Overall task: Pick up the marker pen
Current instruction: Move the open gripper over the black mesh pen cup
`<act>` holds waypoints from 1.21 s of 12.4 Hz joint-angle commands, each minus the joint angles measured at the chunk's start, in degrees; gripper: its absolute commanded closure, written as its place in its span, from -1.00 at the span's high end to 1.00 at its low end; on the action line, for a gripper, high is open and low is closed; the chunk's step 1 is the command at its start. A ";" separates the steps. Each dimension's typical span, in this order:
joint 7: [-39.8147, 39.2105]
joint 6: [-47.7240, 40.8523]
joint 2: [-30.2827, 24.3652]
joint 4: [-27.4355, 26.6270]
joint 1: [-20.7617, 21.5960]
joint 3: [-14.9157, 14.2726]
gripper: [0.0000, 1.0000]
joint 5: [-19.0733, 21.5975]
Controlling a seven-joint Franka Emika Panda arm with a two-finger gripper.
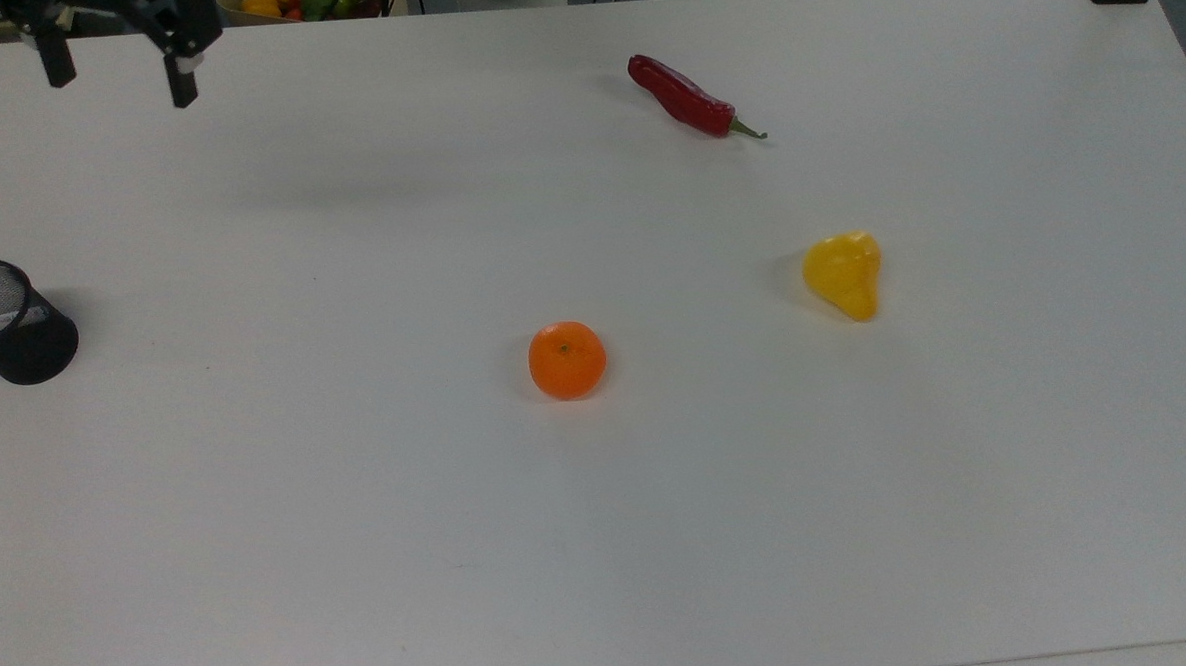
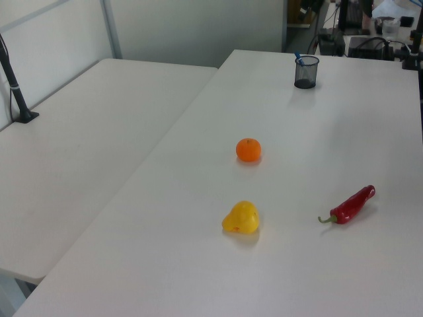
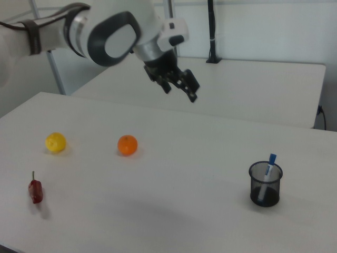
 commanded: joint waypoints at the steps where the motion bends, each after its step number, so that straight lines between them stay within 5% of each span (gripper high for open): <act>1: -0.21 2.41 3.02 1.58 -3.76 -1.44 1.00 -0.56; 15: 0.14 20.06 20.59 2.90 -14.23 -1.27 1.00 2.15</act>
